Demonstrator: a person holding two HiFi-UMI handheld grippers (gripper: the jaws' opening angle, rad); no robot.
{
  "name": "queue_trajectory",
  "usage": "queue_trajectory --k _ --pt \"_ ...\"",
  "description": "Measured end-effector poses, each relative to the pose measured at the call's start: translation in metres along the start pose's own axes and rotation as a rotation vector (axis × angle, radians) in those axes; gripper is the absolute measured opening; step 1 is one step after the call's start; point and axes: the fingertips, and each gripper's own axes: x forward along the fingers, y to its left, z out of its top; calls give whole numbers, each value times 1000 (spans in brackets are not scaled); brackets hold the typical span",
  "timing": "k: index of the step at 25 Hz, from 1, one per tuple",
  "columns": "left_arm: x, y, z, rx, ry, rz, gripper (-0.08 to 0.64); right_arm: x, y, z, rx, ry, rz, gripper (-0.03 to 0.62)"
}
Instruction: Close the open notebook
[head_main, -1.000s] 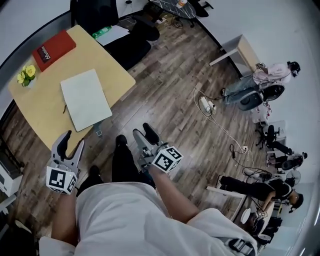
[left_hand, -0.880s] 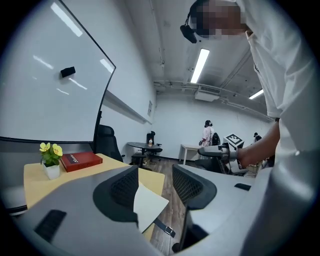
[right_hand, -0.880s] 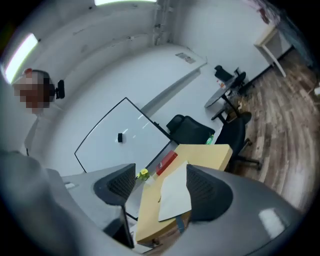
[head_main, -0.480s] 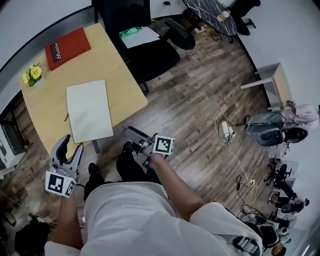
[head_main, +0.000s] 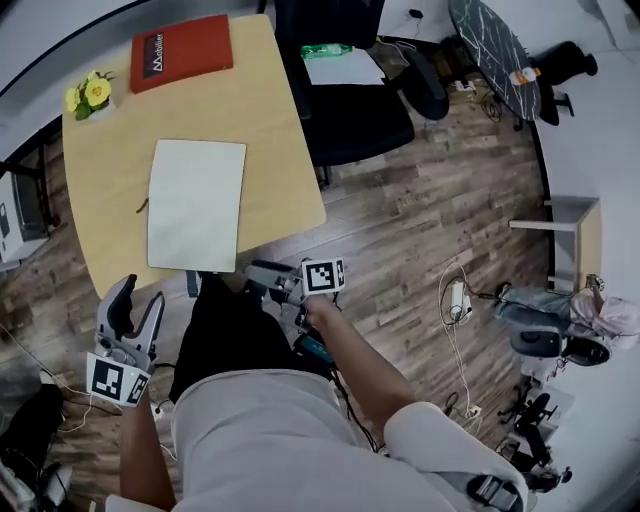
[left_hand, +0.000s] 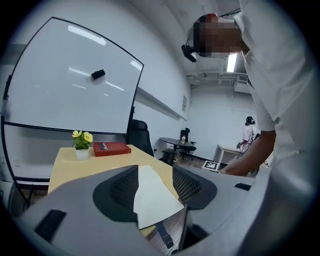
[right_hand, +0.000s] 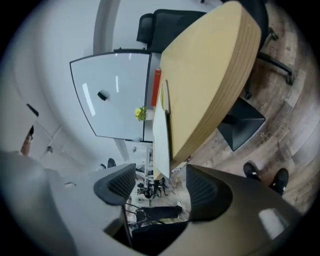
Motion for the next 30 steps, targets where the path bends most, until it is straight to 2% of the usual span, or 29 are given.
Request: queue_trajectory --k 4,8,9,10,14,15,16,18,20,21,23,26,30 --pt "10 14 -22 -36 15 -3 199 17 -12 -9 -42 109 29 319" --pt "19 34 -41 -87 10 33 199 30 -15 -8 -19 117 74 316" --pt "20 38 -44 -101 4 45 199 32 -16 -8 -11 117 85 270" --pt "21 41 -46 -110 0 55 199 33 -16 -9 -1 120 93 252" --pt "22 54 -51 -122 -8 71 199 43 -14 -14 27 162 103 249" --pt "22 56 -53 -127 -10 74 199 43 -15 -16 29 170 104 225" --pt "22 57 -54 -133 -11 77 199 43 -15 -18 29 177 103 156" --pt "22 58 -56 -145 -9 78 199 44 -14 -21 29 192 106 149" --pt "23 59 -56 -149 -6 75 199 45 -11 -21 31 204 113 128" --pt "23 60 -56 -150 -5 75 199 45 -10 -20 34 207 117 72" --pt "24 62 -56 -152 -5 73 199 43 -6 -20 40 212 123 15" --pt "25 66 -48 -144 -14 69 199 42 2 -19 46 223 131 15" --pt "26 77 -32 -88 -21 59 199 40 19 -14 64 224 124 17"
